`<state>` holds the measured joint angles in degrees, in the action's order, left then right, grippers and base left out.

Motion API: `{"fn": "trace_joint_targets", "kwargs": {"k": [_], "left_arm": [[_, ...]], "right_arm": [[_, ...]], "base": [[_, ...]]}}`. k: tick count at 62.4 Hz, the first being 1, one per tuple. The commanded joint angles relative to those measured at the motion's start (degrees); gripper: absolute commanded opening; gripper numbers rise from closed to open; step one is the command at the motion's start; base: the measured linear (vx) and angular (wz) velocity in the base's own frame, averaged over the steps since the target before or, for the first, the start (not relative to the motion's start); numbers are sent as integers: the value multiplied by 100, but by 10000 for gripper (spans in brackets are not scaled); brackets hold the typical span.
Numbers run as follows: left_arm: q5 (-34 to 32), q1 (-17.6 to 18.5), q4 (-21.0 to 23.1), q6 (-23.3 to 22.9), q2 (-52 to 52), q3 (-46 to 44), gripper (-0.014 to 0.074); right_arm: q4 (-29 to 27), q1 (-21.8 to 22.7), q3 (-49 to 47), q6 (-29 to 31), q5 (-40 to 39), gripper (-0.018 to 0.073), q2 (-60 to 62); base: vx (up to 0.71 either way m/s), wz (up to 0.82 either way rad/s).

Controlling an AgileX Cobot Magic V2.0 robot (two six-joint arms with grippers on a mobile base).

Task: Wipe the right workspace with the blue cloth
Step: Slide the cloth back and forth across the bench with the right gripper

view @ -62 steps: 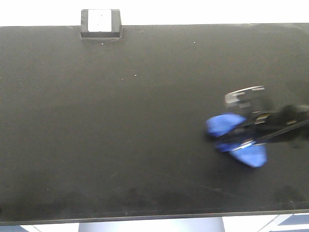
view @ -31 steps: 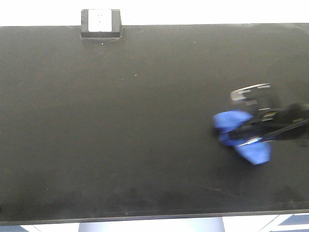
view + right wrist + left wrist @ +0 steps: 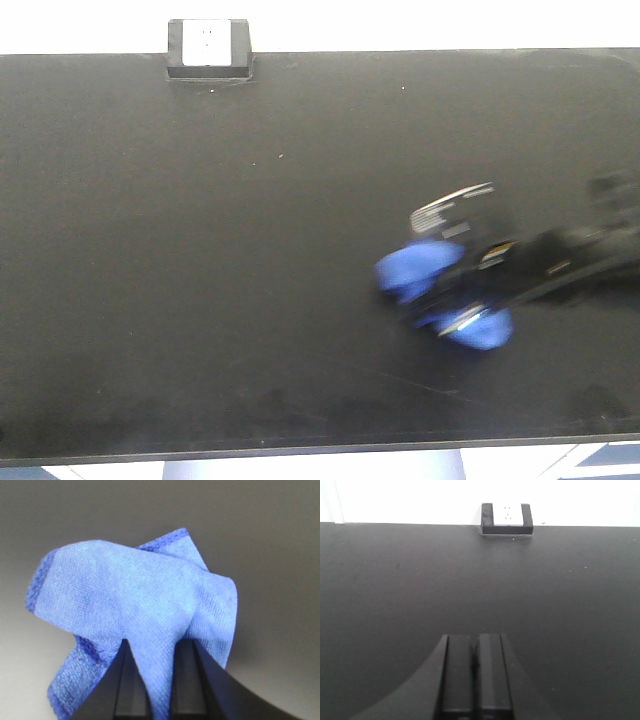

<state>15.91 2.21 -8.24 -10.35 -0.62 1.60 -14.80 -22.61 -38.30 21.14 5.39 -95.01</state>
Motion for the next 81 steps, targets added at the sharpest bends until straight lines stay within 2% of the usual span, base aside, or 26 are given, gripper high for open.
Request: {"fn": "trace_joint_targets", "kwargs": {"k": [1,5,9,22,28,39,46,56,63,69,81], "left_arm": [[-452,41,-5,-49,-92,174,-6],[-452,41,-5,-49,-92,174,-6],[-452,41,-5,-49,-92,174,-6],[-452,41,-5,-49,-92,174,-6],[-452,41,-5,-49,-92,174,-6],[-452,41,-5,-49,-92,174,-6],[-452,41,-5,-49,-92,174,-6],[-452,41,-5,-49,-92,174,-6],[-452,41,-5,-49,-92,174,-6],[-452,41,-5,-49,-92,174,-6],[-452,41,-5,-49,-92,174,-6]], "right_arm": [[-18,-625,-105,65,-465,0,179],[-49,-569,-105,53,-571,0,179],[-49,-256,-99,48,-539,0,179],[-92,1701,-99,3,-209,1,179],[-92,2244,-99,31,-72,15,179],[-106,2270,-99,157,-19,118,179],[-106,2235,-105,157,-48,252,179],[-106,2235,-105,157,-25,494,252],[-112,2235,-105,132,68,620,523],[-127,2235,-105,100,165,657,1022],[-336,2235,-105,84,703,622,2497]], "base": [[0,0],[0,0],[0,0],[0,0],[0,0],[0,0],[0,0],[0,0],[0,0],[0,0],[0,0]]}}
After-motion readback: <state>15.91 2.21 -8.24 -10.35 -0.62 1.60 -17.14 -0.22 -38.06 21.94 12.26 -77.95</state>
